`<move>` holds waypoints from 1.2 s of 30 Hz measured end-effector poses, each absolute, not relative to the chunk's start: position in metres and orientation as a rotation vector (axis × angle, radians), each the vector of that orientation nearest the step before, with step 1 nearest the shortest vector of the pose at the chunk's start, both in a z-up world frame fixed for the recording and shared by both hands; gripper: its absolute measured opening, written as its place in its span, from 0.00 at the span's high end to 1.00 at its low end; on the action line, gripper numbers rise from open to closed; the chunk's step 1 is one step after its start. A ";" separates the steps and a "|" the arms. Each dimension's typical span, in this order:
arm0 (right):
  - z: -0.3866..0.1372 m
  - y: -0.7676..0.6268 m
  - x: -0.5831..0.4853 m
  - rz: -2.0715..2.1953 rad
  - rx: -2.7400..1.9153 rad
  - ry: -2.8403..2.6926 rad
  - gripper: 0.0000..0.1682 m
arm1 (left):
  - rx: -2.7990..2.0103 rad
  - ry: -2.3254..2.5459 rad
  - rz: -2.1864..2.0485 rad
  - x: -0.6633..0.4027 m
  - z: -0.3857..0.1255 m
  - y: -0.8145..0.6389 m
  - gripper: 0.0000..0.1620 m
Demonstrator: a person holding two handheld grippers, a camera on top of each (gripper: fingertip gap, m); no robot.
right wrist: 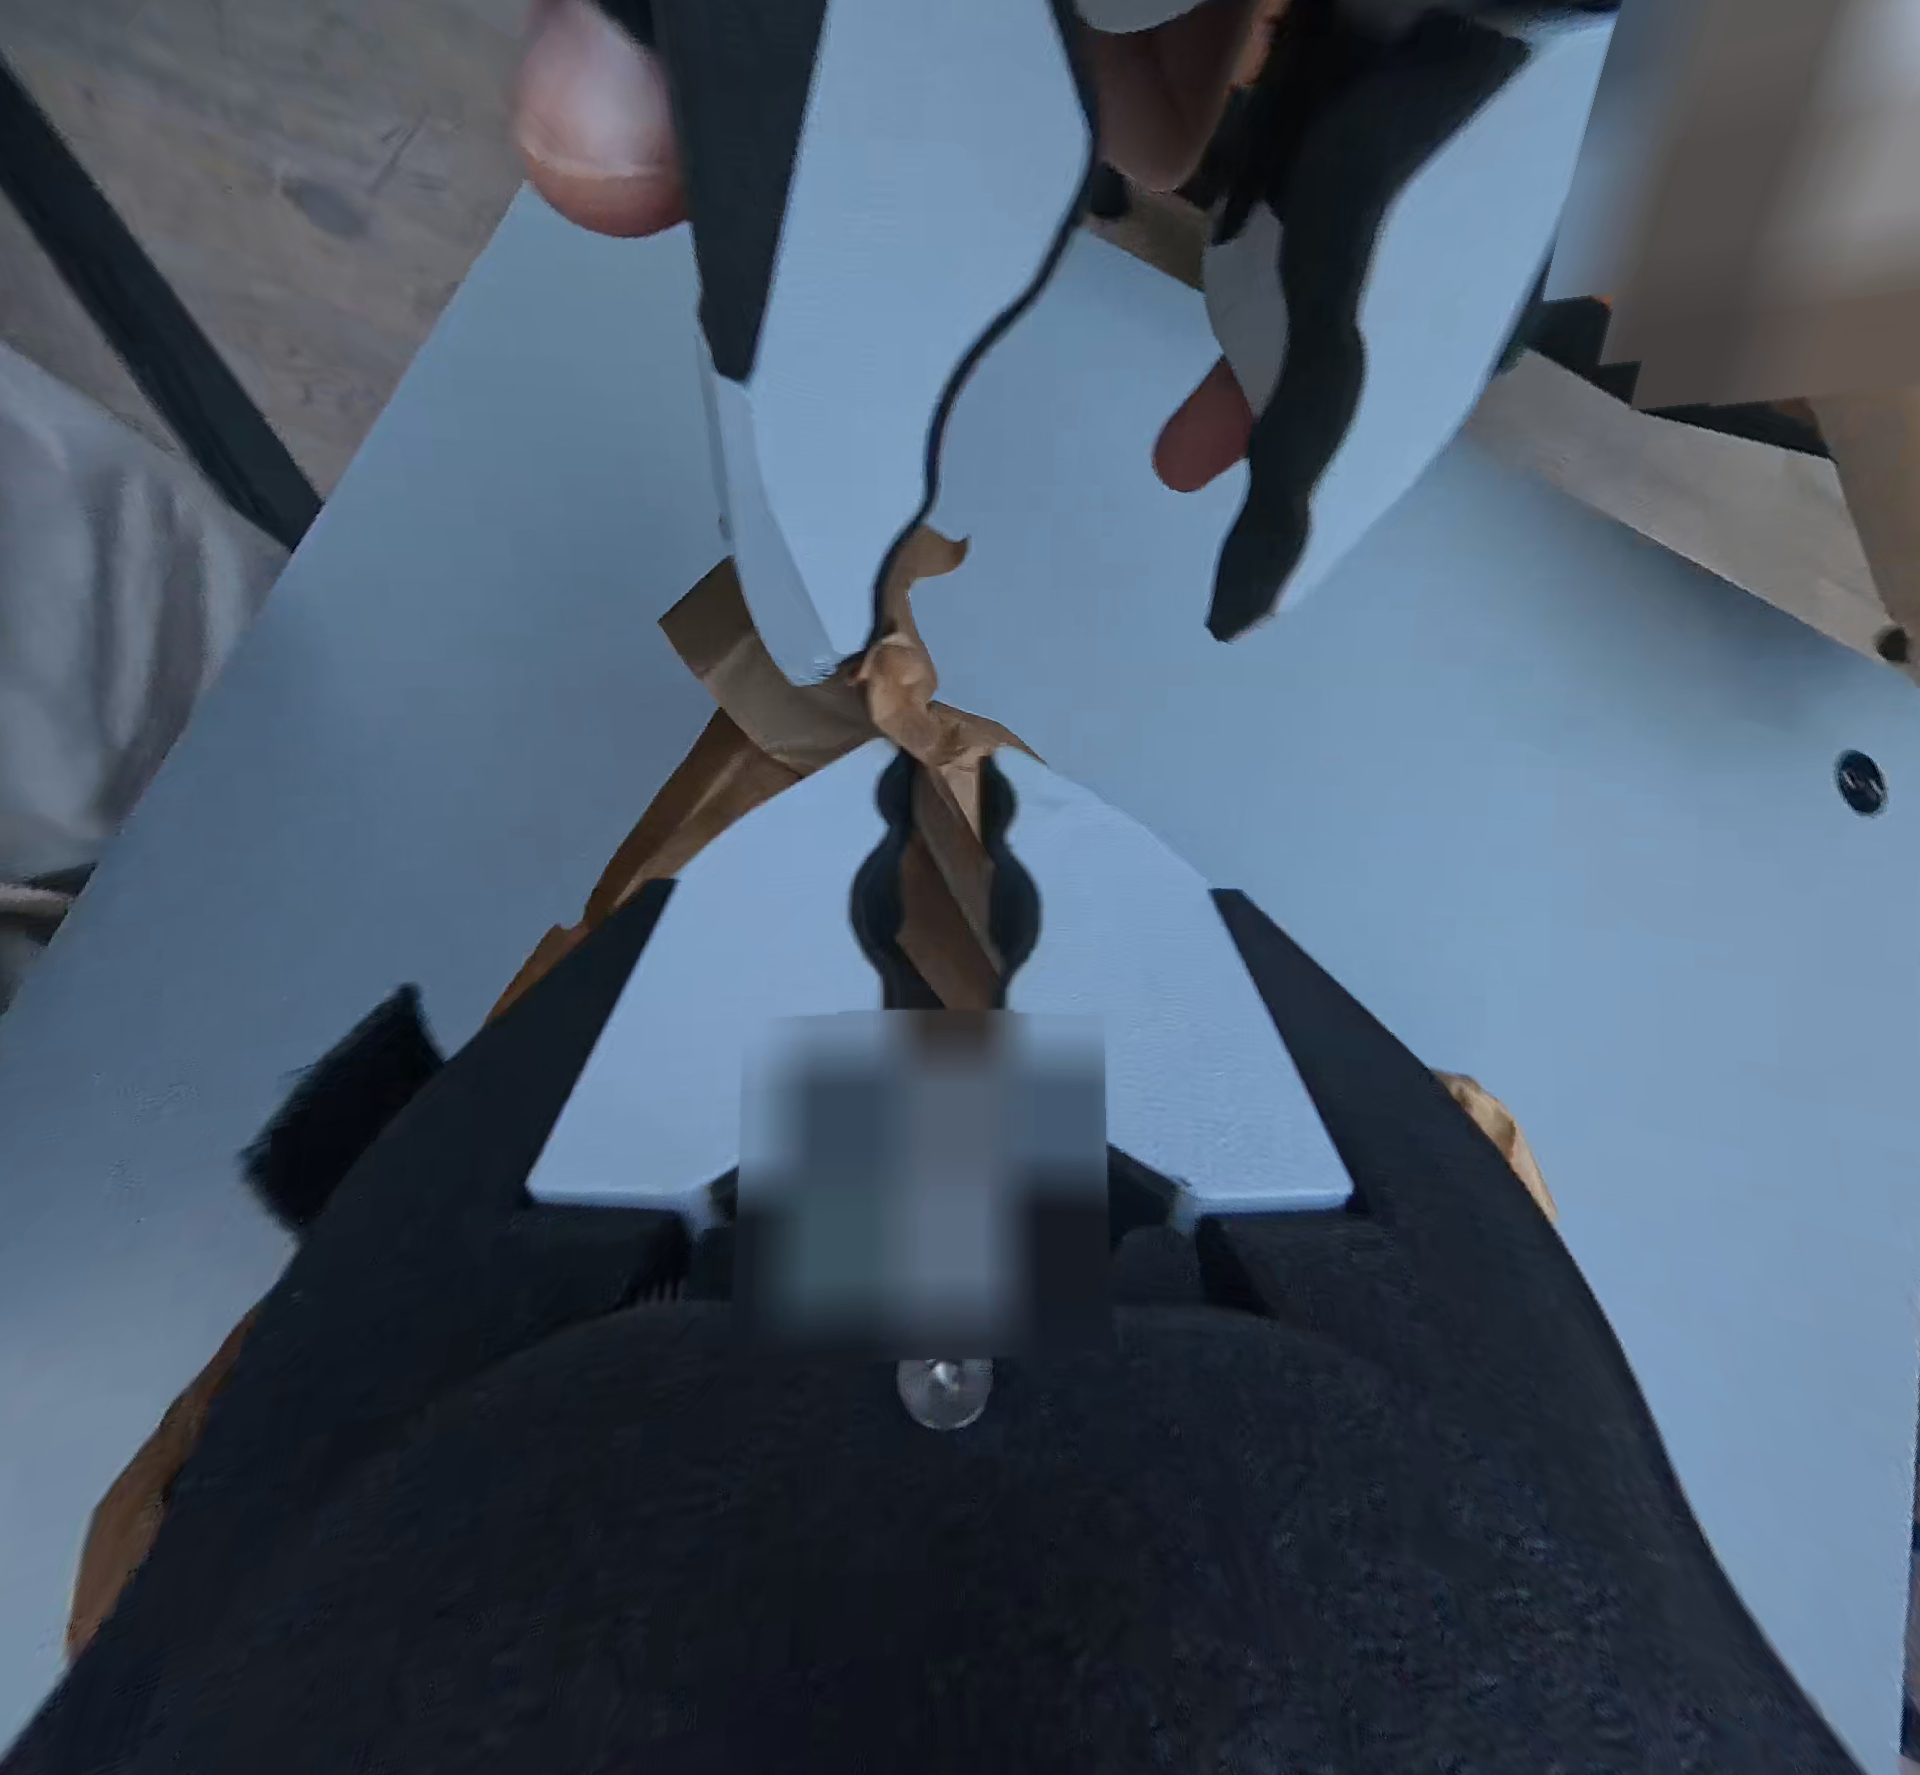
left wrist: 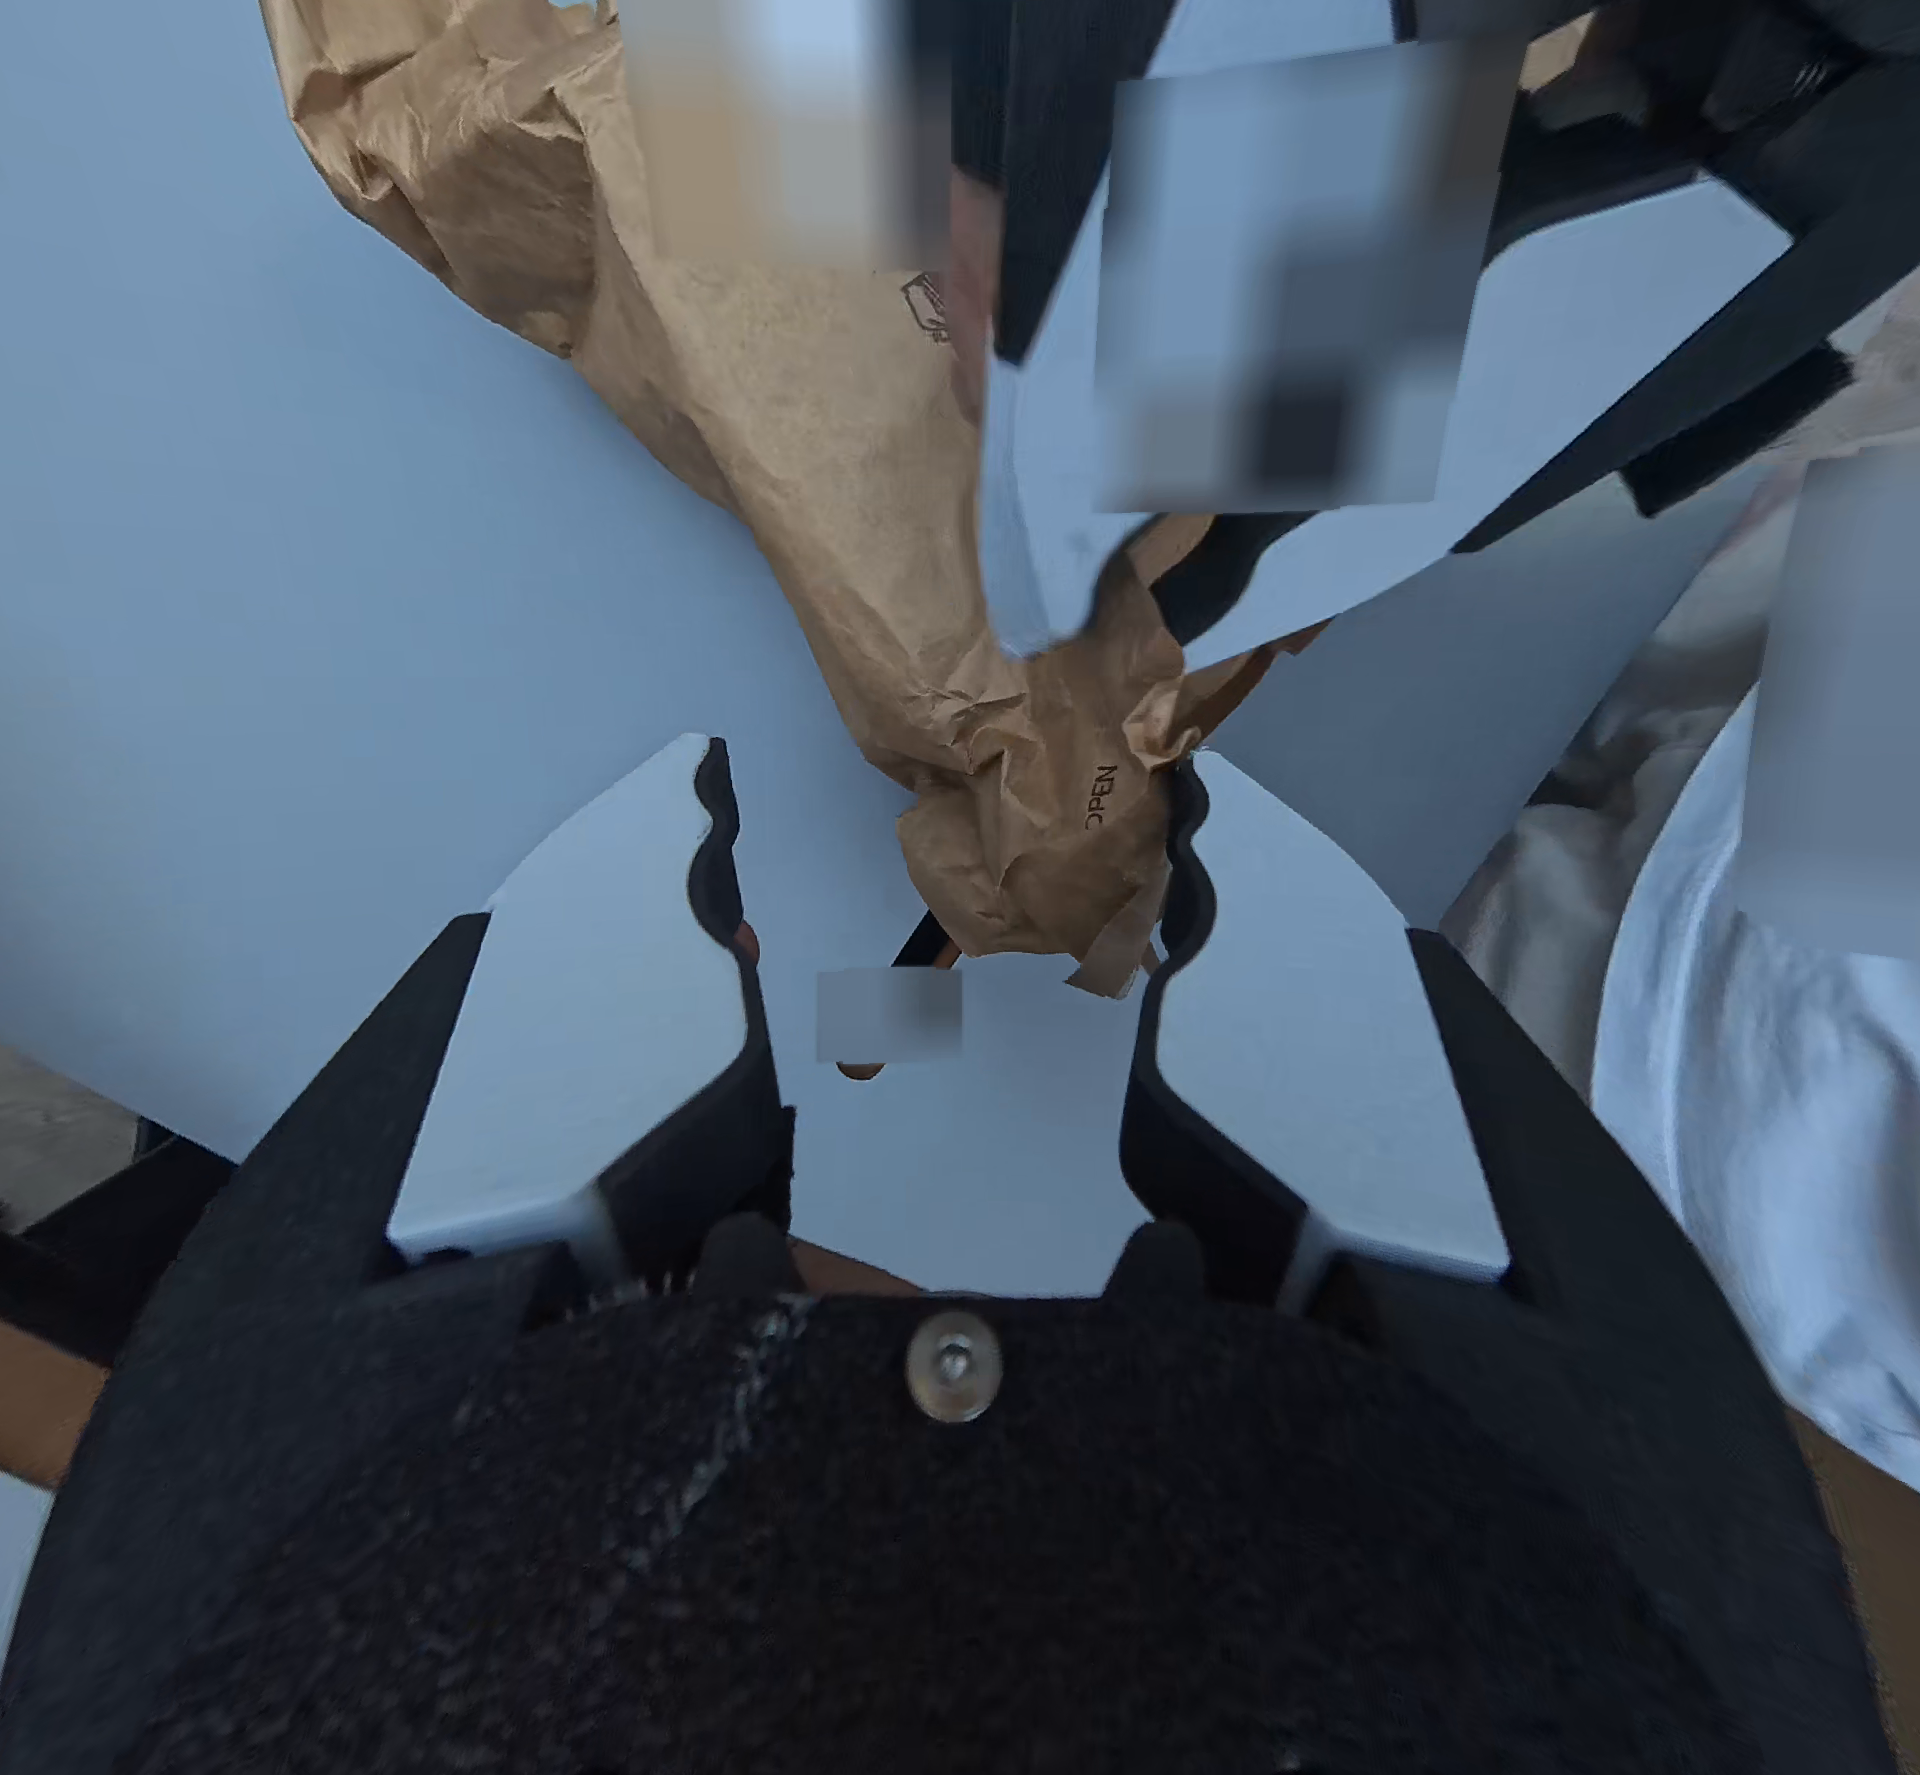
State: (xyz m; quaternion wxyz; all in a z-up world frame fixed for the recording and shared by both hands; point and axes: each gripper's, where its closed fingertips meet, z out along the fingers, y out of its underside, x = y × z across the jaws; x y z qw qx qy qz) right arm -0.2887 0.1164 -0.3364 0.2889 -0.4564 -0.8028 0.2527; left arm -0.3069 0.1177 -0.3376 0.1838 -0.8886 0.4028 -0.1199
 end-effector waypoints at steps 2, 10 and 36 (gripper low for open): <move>-0.341 0.116 -0.294 0.700 -1.220 -2.214 1.00 | -2.484 1.146 -0.261 -0.312 -0.336 0.122 0.53; -0.340 0.126 -0.310 1.120 -1.633 -1.979 1.00 | -2.479 0.893 -0.054 -0.322 -0.327 0.123 0.70; -0.337 0.247 -0.253 0.667 -1.980 -1.555 0.35 | -2.167 1.445 0.136 -0.262 -0.369 0.213 0.91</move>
